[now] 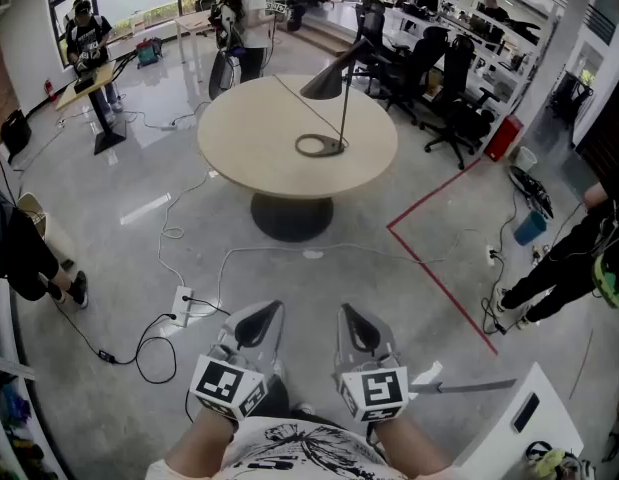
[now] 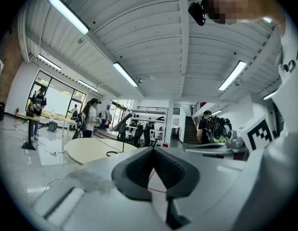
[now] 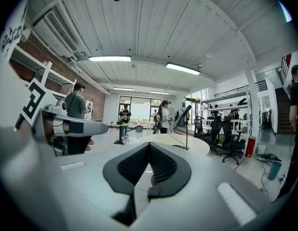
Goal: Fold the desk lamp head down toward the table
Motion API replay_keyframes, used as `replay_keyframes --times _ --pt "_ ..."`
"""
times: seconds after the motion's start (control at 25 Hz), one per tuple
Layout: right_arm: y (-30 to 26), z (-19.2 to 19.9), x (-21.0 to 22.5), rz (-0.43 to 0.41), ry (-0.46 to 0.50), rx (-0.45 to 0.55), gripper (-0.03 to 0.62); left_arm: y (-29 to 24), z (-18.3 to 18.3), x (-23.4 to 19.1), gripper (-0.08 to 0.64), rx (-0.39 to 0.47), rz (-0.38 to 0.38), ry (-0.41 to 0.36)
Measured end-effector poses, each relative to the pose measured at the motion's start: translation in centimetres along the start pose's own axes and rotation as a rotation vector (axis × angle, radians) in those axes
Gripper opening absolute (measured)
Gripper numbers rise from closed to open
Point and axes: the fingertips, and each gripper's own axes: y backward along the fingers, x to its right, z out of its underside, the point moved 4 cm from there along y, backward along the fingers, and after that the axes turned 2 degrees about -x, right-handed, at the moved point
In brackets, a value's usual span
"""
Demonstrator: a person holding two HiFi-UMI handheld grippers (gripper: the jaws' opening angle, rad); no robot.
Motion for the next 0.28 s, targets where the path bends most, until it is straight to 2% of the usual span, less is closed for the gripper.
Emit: replay_keyframes --times 0.28 --pt "-0.5 0.43 0.42 -0.003 -0.012 -0.008 0.008 -0.74 0.0 0.07 0.003 -0.006 -0.001 -0.002"
